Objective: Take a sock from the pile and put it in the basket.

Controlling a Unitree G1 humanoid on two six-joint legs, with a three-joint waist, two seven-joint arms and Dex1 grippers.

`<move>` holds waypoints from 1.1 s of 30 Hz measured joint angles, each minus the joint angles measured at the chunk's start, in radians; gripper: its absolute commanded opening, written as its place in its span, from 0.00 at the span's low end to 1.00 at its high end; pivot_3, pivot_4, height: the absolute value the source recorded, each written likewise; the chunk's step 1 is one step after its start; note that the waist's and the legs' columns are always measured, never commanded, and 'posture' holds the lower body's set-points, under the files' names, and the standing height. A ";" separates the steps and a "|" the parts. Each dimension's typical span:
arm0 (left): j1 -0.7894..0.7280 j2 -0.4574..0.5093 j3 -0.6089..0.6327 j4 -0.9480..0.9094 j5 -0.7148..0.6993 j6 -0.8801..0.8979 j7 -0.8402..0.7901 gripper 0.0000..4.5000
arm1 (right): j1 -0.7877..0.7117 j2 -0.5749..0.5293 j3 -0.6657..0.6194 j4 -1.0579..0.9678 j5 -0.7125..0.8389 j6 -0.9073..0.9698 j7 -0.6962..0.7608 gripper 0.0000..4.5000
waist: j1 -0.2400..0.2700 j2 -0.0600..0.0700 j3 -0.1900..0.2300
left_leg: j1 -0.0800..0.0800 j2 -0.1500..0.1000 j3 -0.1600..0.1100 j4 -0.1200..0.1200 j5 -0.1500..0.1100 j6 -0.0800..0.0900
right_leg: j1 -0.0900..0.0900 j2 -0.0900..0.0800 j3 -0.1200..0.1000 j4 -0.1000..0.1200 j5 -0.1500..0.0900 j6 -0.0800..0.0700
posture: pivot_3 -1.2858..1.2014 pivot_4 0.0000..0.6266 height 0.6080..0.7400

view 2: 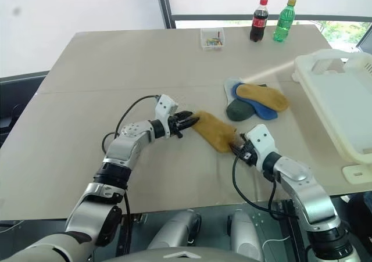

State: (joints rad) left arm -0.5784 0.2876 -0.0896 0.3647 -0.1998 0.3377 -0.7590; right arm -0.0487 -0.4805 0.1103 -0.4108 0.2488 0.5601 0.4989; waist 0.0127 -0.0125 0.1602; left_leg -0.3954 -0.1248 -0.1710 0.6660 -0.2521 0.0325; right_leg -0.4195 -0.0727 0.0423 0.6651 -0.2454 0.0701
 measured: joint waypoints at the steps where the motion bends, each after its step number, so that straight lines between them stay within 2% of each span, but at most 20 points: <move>1: 0.000 -0.002 0.000 -0.001 -0.001 0.007 -0.001 0.05 | -0.005 0.000 0.005 0.014 -0.005 -0.005 0.005 0.15 | 0.000 0.000 0.000 | 0.000 0.000 0.000 0.000 0.000 0.000 | 0.000 0.000 0.000 0.000 0.000 0.000 | 0.52 0.24 0.91; 2: 0.000 -0.003 0.000 -0.004 -0.002 0.013 -0.001 0.00 | -0.008 0.000 0.010 0.025 -0.006 -0.014 0.010 0.03 | 0.000 0.000 0.000 | 0.000 0.000 0.000 0.000 0.000 0.000 | 0.000 0.000 0.000 0.000 0.000 0.000 | 0.52 0.24 0.91; 3: 0.001 -0.003 0.002 -0.009 -0.002 0.023 -0.001 0.00 | -0.010 0.000 0.013 0.032 -0.007 -0.023 0.019 0.01 | 0.000 0.000 0.000 | 0.000 0.000 0.000 0.000 0.000 0.000 | 0.000 0.000 0.000 0.000 0.000 0.000 | 0.52 0.24 0.91; 6: 0.040 0.003 0.006 -0.088 -0.010 0.076 0.007 0.00 | -0.019 -0.009 0.022 0.053 -0.013 -0.055 0.047 0.01 | -0.004 0.001 -0.001 | 0.000 0.000 0.000 0.000 0.000 0.000 | 0.000 0.000 0.000 0.000 0.000 0.000 | 0.52 0.24 0.91; 10: 0.159 0.022 0.029 -0.292 -0.064 0.207 0.037 0.00 | -0.028 -0.063 0.021 0.072 -0.007 -0.091 0.119 0.01 | -0.011 0.001 -0.001 | 0.000 0.000 0.000 0.000 0.000 0.000 | 0.000 0.000 0.001 0.000 0.000 0.000 | 0.52 0.24 0.91; 14: 0.299 0.086 0.075 -0.527 -0.149 0.353 0.053 0.00 | -0.027 -0.137 0.007 0.078 0.022 -0.138 0.239 0.01 | -0.016 0.001 -0.001 | 0.000 0.001 0.000 0.000 0.000 0.000 | 0.000 0.000 0.001 0.000 0.000 0.000 | 0.52 0.24 0.91; 19: 0.450 0.158 0.144 -0.718 -0.239 0.459 0.067 0.00 | -0.030 -0.212 -0.003 0.097 0.042 -0.179 0.358 0.01 | -0.017 0.001 -0.001 | 0.001 0.001 0.000 -0.001 0.000 0.000 | 0.001 0.000 0.000 -0.001 0.000 0.000 | 0.52 0.24 0.91; 23: 0.546 0.153 0.182 -0.830 -0.278 0.503 0.129 0.00 | -0.059 -0.226 -0.004 0.133 0.039 -0.194 0.388 0.01 | -0.014 0.001 -0.001 | 0.002 0.001 0.001 -0.001 0.000 0.000 | 0.002 0.000 0.000 -0.001 0.000 0.000 | 0.52 0.24 0.91; 26: 0.625 0.108 0.197 -0.897 -0.299 0.523 0.203 0.00 | -0.061 -0.226 -0.002 0.135 0.041 -0.195 0.413 0.01 | -0.003 0.001 -0.001 | 0.001 0.001 0.001 -0.001 0.000 0.000 | 0.002 0.000 0.000 -0.001 0.000 0.000 | 0.52 0.24 0.91; 33: 0.701 0.032 0.189 -0.975 -0.306 0.531 0.329 0.00 | -0.056 -0.233 0.011 0.097 0.043 -0.202 0.455 0.01 | 0.005 0.002 -0.001 | 0.001 0.001 0.001 -0.001 0.000 0.000 | 0.002 0.000 0.000 -0.002 0.000 0.000 | 0.52 0.24 0.91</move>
State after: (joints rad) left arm 0.1228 0.3201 0.0998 -0.6101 -0.5055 0.8687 -0.4298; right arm -0.1051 -0.7130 0.1209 -0.3142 0.2917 0.3579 0.9539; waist 0.0177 -0.0110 0.1594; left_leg -0.3940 -0.1235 -0.1702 0.6652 -0.2525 0.0328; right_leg -0.4174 -0.0730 0.0425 0.6635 -0.2452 0.0698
